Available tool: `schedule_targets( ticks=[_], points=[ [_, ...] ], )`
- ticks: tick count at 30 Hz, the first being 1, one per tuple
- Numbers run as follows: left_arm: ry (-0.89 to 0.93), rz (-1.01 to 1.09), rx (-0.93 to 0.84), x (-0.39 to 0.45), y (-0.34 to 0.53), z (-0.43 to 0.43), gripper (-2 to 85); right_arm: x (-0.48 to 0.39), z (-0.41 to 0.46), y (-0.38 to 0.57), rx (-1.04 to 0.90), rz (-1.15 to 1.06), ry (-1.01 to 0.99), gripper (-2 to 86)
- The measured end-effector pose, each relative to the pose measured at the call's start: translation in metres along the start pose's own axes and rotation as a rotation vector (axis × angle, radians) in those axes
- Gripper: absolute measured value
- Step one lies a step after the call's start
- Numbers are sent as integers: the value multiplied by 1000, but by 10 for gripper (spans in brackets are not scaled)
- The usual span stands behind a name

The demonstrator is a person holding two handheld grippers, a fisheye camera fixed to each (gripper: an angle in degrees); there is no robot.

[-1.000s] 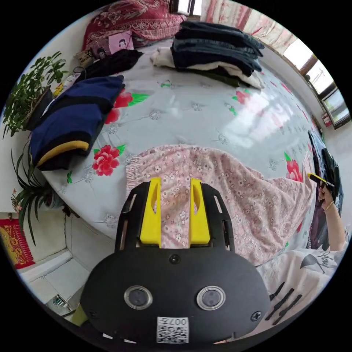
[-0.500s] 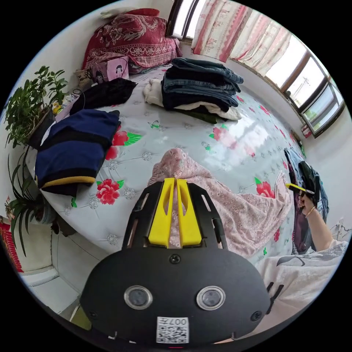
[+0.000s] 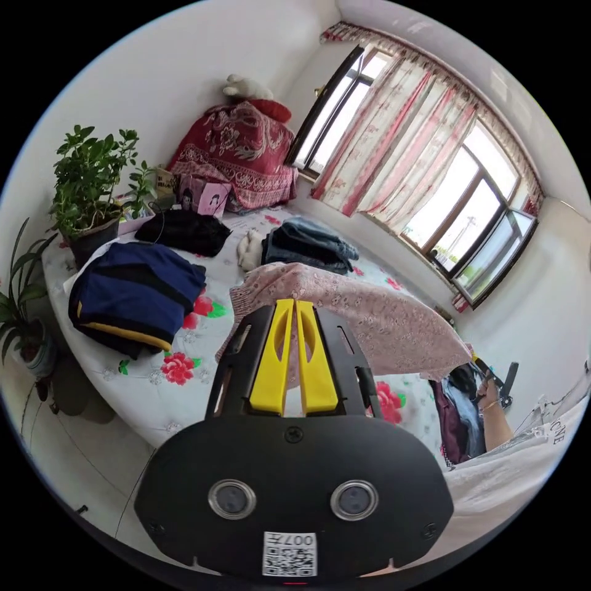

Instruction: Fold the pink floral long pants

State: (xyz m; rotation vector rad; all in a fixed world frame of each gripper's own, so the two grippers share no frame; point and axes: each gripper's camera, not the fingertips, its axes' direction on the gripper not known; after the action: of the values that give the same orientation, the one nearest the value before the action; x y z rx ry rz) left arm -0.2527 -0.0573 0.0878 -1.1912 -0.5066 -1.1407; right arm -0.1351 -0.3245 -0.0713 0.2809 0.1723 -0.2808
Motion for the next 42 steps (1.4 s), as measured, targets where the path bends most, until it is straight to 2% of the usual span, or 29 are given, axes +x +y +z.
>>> schedule_targets(
  ticks=[3,6,8,10,12,18,24,26,28,29,30,33,35,38,40,42],
  points=[
    [-70,36,-16,1,8,-1,-9,-17,-34,25,15,-53,-10,0],
    [-135,-53,-172,-24,43,22,-7,-28,-21,77,-167,-36,44,4],
    [-208,-154,-264,-43,74,33,-3,-22,13,130,-428,103,90,10],
    [-227,-267,-365,-60,108,39,15,-24,24,161,-512,150,140,20],
    [-230,-287,-408,-61,121,42,35,-29,26,176,-519,176,173,29],
    [-243,-160,-511,-35,112,86,74,-37,67,152,-528,135,171,52],
    [-283,-49,-557,-12,91,128,86,-77,162,113,-667,-128,184,52],
    [-304,13,-614,-5,92,144,83,-84,203,115,-775,-208,246,42],
    [-386,55,-776,-8,106,174,60,-77,225,119,-850,-195,270,31],
    [-405,66,-799,-9,110,178,50,-72,227,117,-838,-176,248,22],
    [-404,106,-738,-5,110,174,29,-68,224,114,-827,-157,248,17],
    [-397,91,-759,-8,106,176,4,-43,180,98,-699,-26,372,5],
    [-386,92,-757,-9,105,174,-1,-8,122,104,-596,182,475,4],
    [-361,41,-738,-16,104,167,-6,31,63,143,-577,458,454,10],
    [-343,-21,-729,-22,101,160,-8,32,36,162,-559,530,513,18],
    [-327,-39,-717,-24,98,152,-9,15,19,168,-498,479,489,26]
  ],
)
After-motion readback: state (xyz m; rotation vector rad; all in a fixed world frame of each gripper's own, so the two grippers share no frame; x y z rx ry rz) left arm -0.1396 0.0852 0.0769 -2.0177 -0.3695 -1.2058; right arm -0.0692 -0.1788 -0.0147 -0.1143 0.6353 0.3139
